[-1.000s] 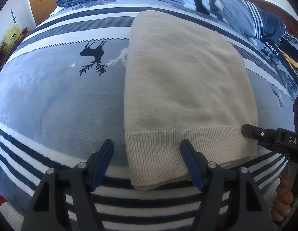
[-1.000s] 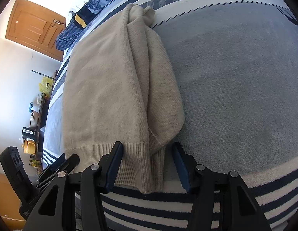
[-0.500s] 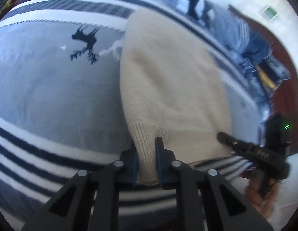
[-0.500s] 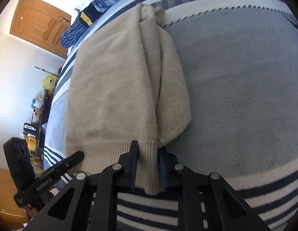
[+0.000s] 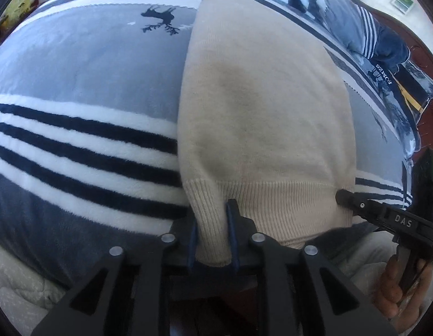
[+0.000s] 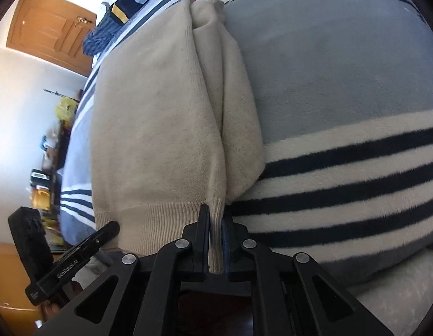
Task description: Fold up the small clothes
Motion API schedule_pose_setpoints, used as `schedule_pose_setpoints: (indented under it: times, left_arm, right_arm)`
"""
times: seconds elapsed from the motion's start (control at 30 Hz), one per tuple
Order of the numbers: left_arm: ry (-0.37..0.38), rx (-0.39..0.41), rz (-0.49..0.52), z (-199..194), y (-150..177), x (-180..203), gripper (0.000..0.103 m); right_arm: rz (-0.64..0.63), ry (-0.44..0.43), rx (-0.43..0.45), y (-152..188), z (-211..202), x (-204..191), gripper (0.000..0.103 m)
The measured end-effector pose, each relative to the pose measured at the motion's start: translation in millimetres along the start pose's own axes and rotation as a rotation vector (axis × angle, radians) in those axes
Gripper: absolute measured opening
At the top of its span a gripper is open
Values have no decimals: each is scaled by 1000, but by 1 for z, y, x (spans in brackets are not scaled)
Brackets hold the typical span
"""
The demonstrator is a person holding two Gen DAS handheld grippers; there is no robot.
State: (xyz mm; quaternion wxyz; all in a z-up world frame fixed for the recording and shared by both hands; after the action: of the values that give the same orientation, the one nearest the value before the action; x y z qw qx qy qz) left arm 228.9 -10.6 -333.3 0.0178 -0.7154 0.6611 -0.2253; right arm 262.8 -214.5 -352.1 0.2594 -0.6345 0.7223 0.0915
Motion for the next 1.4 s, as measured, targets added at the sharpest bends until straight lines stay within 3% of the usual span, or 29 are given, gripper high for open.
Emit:
schedule_pose_setpoints:
  times: [0.07,0.13,0.2,0.27,0.3,0.4,0.57,0.73,0.83,0.97,1.13,1.23,1.4]
  left_arm:
    - [-29,18,-13,-7,7,-6,45]
    - [-67,24,-6,-14,18,-11,65]
    - [-111,12,26,-17,27,-15,76]
    - [-151,-5,49,-18,36,-19,77]
    - [-163,-11,59,-17,39,-19,77]
    - [-182,-17,69,-19,42,-19,77]
    - [-148,35,67,-42,47,-13,78]
    - [-167,61,90,-53,47,-7,80]
    - [-157,157,96,-81,37,3,80]
    - [-142,267,90,-124,43,11,80]
    - [-79,302,38,-166,73,16,82]
    - [-48,332,49,-192,78,26,82]
    - [-90,429,143,-247,76,52,82]
  right_arm:
    - [-3,18,11,2,-1,1,27]
    - [18,8,16,8,-7,5,35]
    - [14,23,14,17,-16,9,46]
    - [-2,37,25,25,-26,8,73]
    - [-2,47,35,29,-30,9,77]
    - [16,41,47,43,-40,11,79]
    - [28,80,71,64,-52,18,79]
    - [48,116,96,69,-63,38,80]
    - [59,135,120,65,-70,41,80]
    - [-25,171,210,69,-97,16,80]
    - [-54,175,283,104,-137,-5,80]
    - [-62,166,284,125,-158,-13,80]
    - [-124,216,343,141,-212,-34,80]
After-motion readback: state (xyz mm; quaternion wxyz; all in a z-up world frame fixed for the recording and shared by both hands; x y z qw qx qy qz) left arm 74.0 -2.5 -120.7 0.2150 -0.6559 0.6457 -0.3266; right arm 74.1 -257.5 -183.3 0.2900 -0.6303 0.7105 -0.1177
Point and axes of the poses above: each gripper's, at about its wrist camera, not at the fingertips, and z roughly the way its jaws point, x to its right, y to its underside, the point moved 9 cm from there along z, roughly the way its jaws point, and after that the axes turned 4 degrees about y, right-handed, at the moved point
